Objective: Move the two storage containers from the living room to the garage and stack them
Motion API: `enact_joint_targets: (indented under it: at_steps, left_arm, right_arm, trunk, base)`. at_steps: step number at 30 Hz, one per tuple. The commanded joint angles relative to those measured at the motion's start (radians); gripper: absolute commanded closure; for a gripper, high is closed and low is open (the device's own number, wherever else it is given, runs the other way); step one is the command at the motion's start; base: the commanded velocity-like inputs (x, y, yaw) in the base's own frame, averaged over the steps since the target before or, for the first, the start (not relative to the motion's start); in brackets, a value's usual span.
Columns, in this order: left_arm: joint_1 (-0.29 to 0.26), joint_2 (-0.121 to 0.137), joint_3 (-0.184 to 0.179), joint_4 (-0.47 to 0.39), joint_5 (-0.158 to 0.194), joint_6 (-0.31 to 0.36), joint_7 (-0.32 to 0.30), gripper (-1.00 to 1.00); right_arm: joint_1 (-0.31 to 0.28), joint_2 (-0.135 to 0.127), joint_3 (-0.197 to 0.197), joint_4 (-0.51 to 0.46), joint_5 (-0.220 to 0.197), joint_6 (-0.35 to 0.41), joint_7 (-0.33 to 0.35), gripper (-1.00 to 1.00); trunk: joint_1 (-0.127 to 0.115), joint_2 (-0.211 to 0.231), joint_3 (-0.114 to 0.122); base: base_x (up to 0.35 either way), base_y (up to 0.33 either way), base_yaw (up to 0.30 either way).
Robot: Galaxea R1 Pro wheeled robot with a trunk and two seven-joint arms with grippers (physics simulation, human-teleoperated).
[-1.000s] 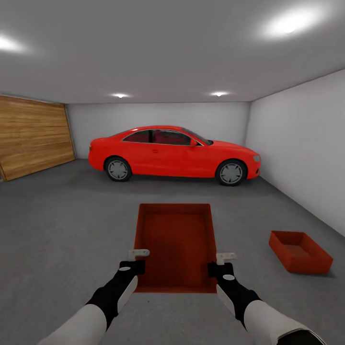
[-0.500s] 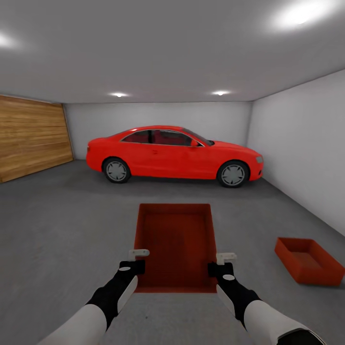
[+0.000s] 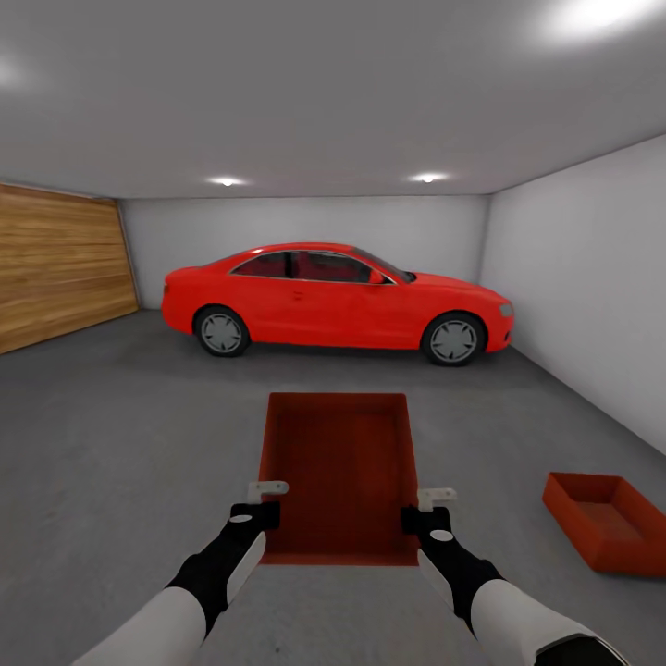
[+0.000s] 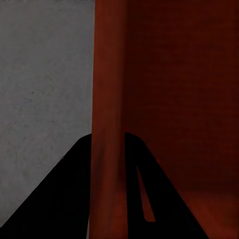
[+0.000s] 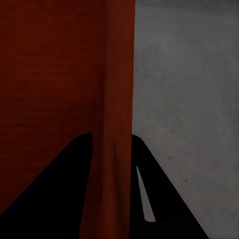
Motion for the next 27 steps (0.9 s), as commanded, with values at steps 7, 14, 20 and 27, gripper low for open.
enact_joint_targets:
  at_steps: [7,14,20,27]
  left_arm:
    - [-0.001,0.000,0.012,-0.011,0.047,-0.048,0.021,1.00]
    - [-0.001,0.000,0.012,-0.011,0.046,-0.048,0.021,1.00]
    - [-0.001,0.000,0.013,-0.011,0.047,-0.048,0.021,1.00]
    - [-0.001,0.000,0.014,-0.011,0.048,-0.048,0.020,1.00]
  right_arm:
    - [0.000,0.014,-0.014,0.002,-0.014,-0.004,-0.001,1.00]
    - [0.000,0.014,-0.015,0.002,-0.014,-0.007,-0.001,1.00]
    - [0.000,0.014,-0.015,0.002,-0.014,-0.008,-0.001,1.00]
    - [0.000,0.014,-0.015,0.002,-0.014,-0.009,-0.001,1.00]
  trunk:
    - [0.001,-0.001,-0.002]
    - [0.001,-0.001,-0.002]
    - [0.001,-0.001,-0.002]
    - [0.001,-0.001,-0.002]
  base:
    - [0.322,0.000,0.000]
    - [0.322,0.000,0.000]
    - [0.322,0.000,0.000]
    - [0.322,0.029,0.000]
